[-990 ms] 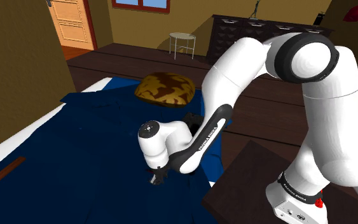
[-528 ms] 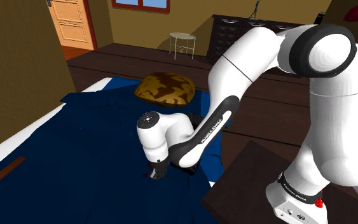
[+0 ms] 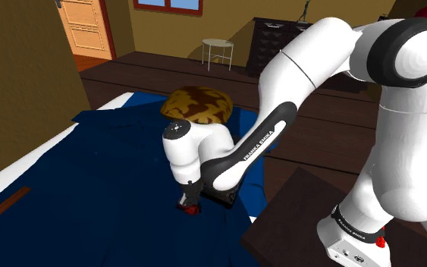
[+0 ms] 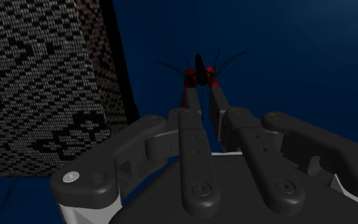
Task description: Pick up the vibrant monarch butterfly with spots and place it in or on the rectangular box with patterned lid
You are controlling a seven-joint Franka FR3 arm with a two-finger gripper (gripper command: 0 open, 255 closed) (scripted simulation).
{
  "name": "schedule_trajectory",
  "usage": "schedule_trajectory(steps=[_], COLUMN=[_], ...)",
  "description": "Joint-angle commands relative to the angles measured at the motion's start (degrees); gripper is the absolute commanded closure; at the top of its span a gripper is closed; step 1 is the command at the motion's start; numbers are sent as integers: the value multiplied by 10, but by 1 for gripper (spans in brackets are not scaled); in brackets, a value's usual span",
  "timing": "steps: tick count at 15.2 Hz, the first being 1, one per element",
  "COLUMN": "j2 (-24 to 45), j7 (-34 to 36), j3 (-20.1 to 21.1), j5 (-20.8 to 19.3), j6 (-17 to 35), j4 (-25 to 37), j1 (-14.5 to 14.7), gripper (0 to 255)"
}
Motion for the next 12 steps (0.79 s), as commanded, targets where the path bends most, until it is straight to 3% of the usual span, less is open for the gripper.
schedule_trajectory(steps=[1,12], j2=[-12,-78], j7=[-7,-47], j3=[5,26], j5=[10,60], j6=[-12,-76], j4=[2,12], j1=[-3,-18], gripper=[255,255])
